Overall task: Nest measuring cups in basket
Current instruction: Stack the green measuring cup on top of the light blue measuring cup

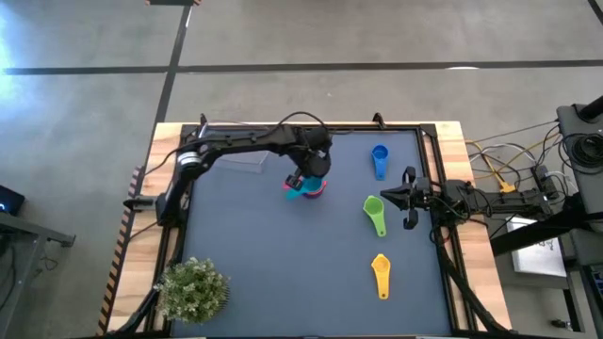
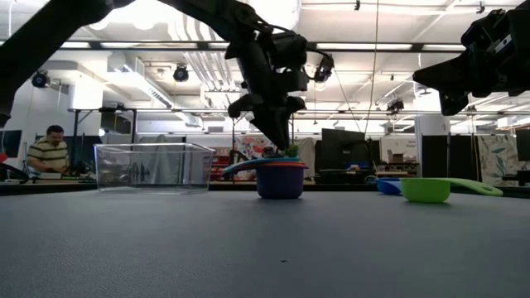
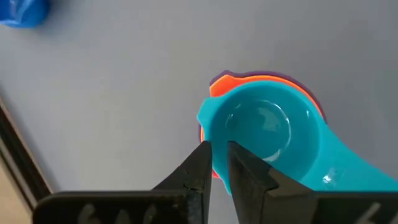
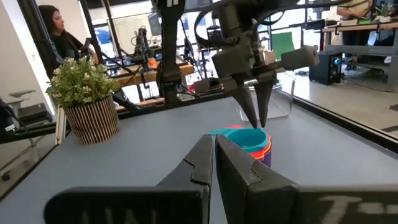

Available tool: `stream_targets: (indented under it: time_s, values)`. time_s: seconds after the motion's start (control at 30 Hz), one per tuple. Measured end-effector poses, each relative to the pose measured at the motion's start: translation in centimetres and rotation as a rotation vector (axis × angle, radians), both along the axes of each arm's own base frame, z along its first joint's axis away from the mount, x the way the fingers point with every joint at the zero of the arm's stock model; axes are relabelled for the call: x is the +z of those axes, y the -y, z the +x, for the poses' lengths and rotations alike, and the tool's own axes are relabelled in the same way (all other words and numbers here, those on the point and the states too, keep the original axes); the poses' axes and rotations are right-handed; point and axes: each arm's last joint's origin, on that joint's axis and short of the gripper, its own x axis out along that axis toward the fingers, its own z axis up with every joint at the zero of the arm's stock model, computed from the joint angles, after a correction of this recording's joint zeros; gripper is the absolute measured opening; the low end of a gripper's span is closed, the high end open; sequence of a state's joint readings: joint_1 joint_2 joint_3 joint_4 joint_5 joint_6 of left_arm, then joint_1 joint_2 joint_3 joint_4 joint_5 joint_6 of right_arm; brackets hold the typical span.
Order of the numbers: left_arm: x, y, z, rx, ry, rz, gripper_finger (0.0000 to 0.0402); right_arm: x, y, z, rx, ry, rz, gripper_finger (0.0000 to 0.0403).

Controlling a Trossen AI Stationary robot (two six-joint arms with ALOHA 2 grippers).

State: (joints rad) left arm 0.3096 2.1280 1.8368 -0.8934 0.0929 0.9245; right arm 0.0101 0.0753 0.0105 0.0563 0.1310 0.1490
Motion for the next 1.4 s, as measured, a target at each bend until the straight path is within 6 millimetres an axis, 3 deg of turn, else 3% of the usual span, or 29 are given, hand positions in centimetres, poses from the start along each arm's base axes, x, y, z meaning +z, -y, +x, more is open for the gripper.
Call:
stream_targets:
  time_s: [0.13, 0.3, 0.47, 0.6, 0.8, 0.9, 1.17, 1.4]
  values:
    - [0.7, -0.2, 0.6, 0.033, -0.060, -0.030, 0.0052, 0.0, 0.0, 0.0, 0.000, 0.000, 0.000, 0.0009]
    - [4.1, -0.5, 1.1, 0.228, -0.055, -0.074, 0.0070, 0.0, 0.0, 0.0, 0.000, 0.000, 0.000, 0.0009]
    - [7.1, 0.2, 0.0, 0.330, -0.103, -0.123, 0.0035, 0.0, 0.0, 0.0, 0.000, 0.000, 0.000, 0.0009]
    - [8.3, 1.1, -1.0, 0.397, -0.110, -0.156, 0.0004, 0.0, 0.0, 0.0, 0.000, 0.000, 0.000, 0.0009]
    - [6.8, 3.7, -1.6, 0.440, -0.166, -0.165, 0.0001, 0.0, 0.0, 0.0, 0.000, 0.000, 0.000, 0.0009]
    - [6.6, 4.8, -2.8, 0.484, -0.139, -0.175, 0.0000, 0.0, 0.0, 0.0, 0.000, 0.000, 0.000, 0.0009]
    - [5.6, 8.2, -6.8, 0.548, 0.241, -0.287, 0.0000, 0.0, 0.0, 0.0, 0.000, 0.000, 0.000, 0.0009]
    - [2.1, 11.3, -9.7, 0.539, 0.456, -0.409, 0.0000, 0.0, 0.0, 0.0, 0.000, 0.000, 0.000, 0.0009]
